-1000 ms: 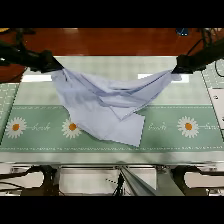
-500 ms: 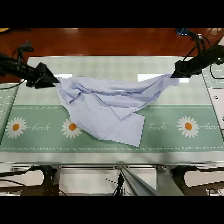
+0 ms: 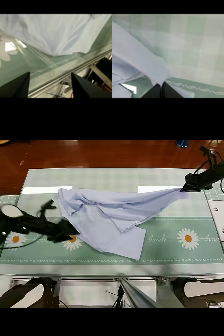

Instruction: Fold the shirts.

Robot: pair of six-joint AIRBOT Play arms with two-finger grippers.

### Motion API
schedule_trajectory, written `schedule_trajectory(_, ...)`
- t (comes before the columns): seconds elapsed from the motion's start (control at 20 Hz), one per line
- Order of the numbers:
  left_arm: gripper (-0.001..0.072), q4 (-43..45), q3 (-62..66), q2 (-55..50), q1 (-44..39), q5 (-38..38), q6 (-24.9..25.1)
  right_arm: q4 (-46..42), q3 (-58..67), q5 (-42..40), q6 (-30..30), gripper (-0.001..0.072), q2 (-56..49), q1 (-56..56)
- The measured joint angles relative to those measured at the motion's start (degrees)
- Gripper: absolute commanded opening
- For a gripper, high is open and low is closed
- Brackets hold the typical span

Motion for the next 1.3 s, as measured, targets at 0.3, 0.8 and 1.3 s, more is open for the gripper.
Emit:
schedule_trajectory(0.3,0.0604,-7.8,-6.7,-3.3,-13.2,13.2,0.0,0.1,0.0,-0.7,0.1,0.0019,0.0,-0.4)
schedule_trajectory(0.8,0.002,-21.6,-6.5,-14.6,-19.9,23.9,5.3,0.1,0.0,-1.0,0.1,0.0019,0.0,-0.4)
schedule_trajectory(1.3,0.0018,-23.5,13.7,8.0,-10.0,16.4,11.5,4.1,0.0,-5.1,0.0,0.0019,7.4,-1.1)
